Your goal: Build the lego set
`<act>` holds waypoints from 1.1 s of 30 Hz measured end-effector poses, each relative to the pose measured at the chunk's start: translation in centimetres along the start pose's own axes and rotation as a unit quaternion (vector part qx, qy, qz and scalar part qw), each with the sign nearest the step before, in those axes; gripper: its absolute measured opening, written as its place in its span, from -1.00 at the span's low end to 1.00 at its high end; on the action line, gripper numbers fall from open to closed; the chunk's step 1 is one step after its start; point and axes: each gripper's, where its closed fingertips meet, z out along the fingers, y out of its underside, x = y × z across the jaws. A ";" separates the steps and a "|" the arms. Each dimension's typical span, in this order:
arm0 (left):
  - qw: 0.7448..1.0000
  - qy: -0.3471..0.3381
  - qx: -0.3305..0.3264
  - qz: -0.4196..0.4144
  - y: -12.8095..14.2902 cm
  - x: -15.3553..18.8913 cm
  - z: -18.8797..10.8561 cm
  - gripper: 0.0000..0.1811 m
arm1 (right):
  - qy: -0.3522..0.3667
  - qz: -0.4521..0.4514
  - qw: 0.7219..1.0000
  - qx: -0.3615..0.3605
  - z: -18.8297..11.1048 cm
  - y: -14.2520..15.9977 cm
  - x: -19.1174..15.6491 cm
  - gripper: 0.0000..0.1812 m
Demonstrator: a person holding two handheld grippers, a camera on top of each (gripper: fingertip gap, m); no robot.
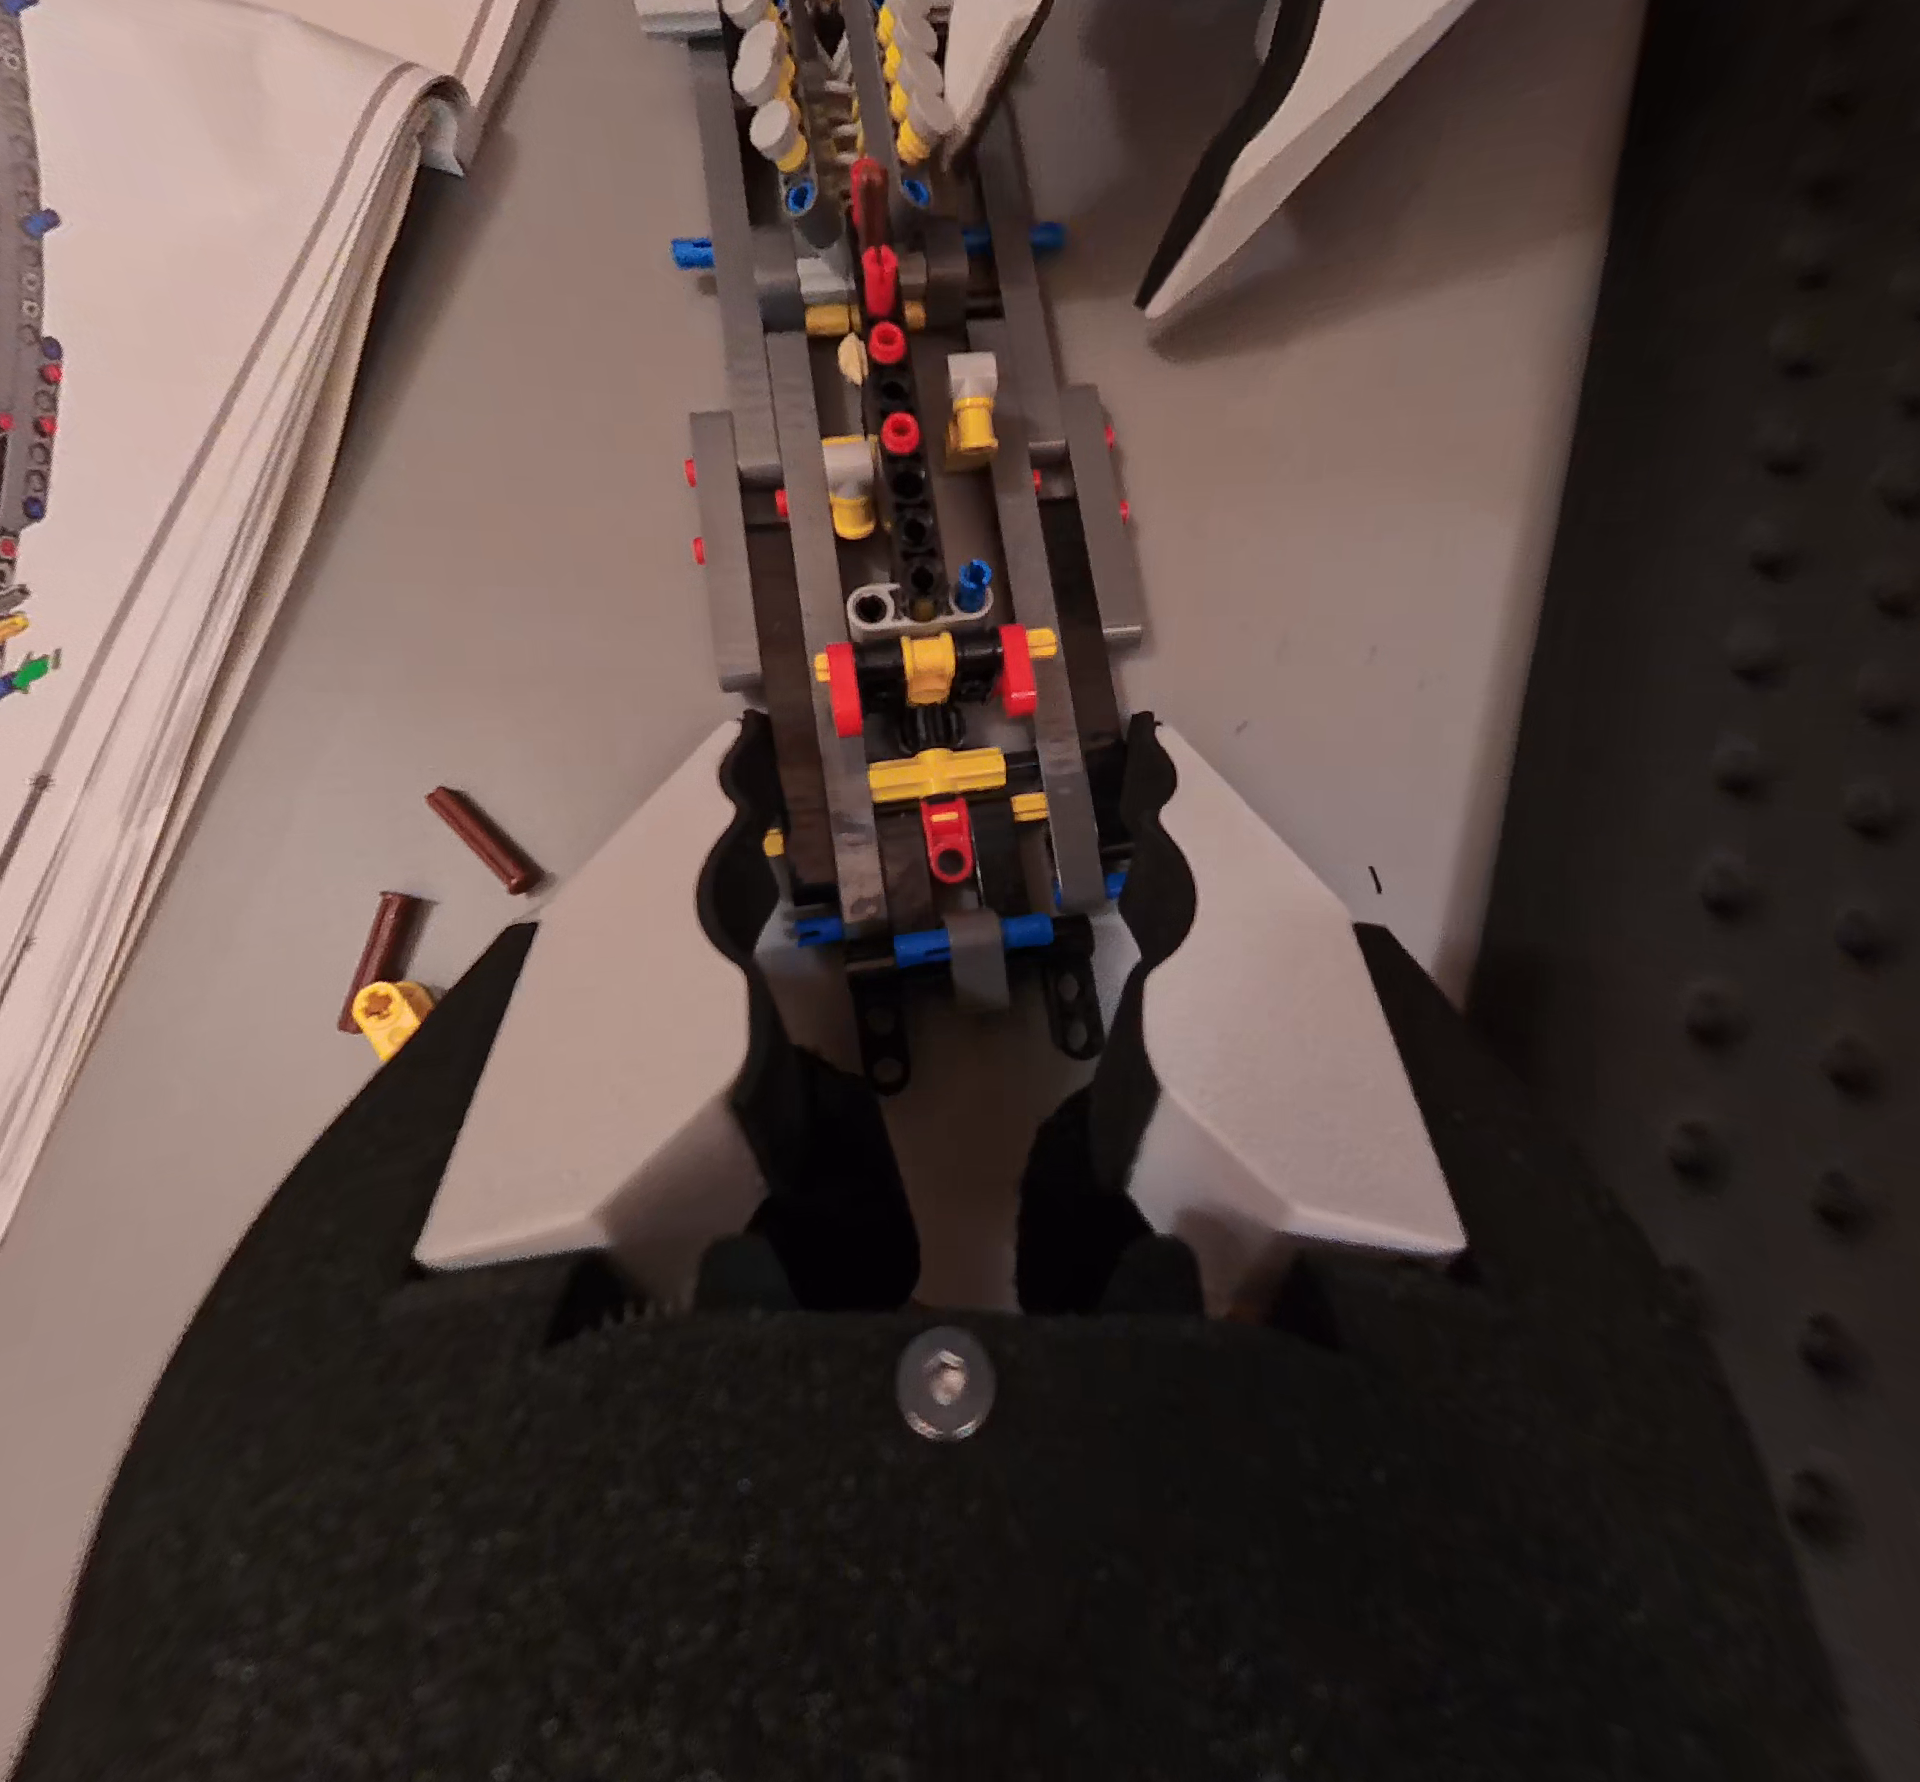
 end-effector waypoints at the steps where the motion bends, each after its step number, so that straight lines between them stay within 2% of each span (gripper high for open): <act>1: 1.000 -0.001 0.000 -0.001 0.0 0.0 0.0 -0.28 | 0.018 -0.002 1.000 -0.012 0.1 0.3 0.1 -0.58; 3: 1.000 0.001 0.003 -0.003 -0.1 0.2 0.0 -0.28 | 0.039 0.016 0.999 -0.016 0.5 0.6 -0.1 -0.58; 5: 1.000 0.007 0.007 -0.006 -0.2 0.7 0.1 -0.28 | 0.076 0.048 0.996 0.000 0.6 0.7 0.5 -0.69; 8: 1.000 0.002 0.008 -0.005 -0.2 0.8 0.2 -0.28 | 0.090 0.059 0.994 0.021 0.6 0.9 0.4 -0.71; 14: 1.000 0.016 0.021 -0.005 -0.2 0.8 0.1 -0.28 | 0.078 0.060 0.995 0.019 0.4 1.4 0.3 -0.78; 19: 1.000 0.018 0.018 0.003 -0.2 0.8 0.2 -0.29 | 0.084 0.017 0.996 0.003 0.2 1.2 0.1 -0.78; 22: 1.000 0.017 0.021 0.004 -0.2 0.8 0.2 -0.29 | 0.069 0.008 0.998 -0.009 -1.4 0.1 -0.7 -0.80; 24: 1.000 0.017 0.023 0.004 -0.2 0.7 0.2 -0.29 | 0.060 -0.018 0.998 -0.031 -2.7 -0.6 -0.3 -0.64; 27: 1.000 0.019 0.020 0.006 -0.2 0.8 0.2 -0.29 | -0.006 -0.039 0.994 -0.100 -3.2 -0.7 1.1 -0.28; 30: 1.000 0.017 0.022 0.005 -0.3 0.8 0.3 -0.29 | -0.059 -0.079 0.986 -0.131 -1.7 -1.2 2.9 -0.20; 33: 1.000 0.016 0.026 0.002 -0.3 0.9 0.4 -0.29 | -0.165 -0.089 0.965 -0.182 0.1 -0.5 1.9 -0.07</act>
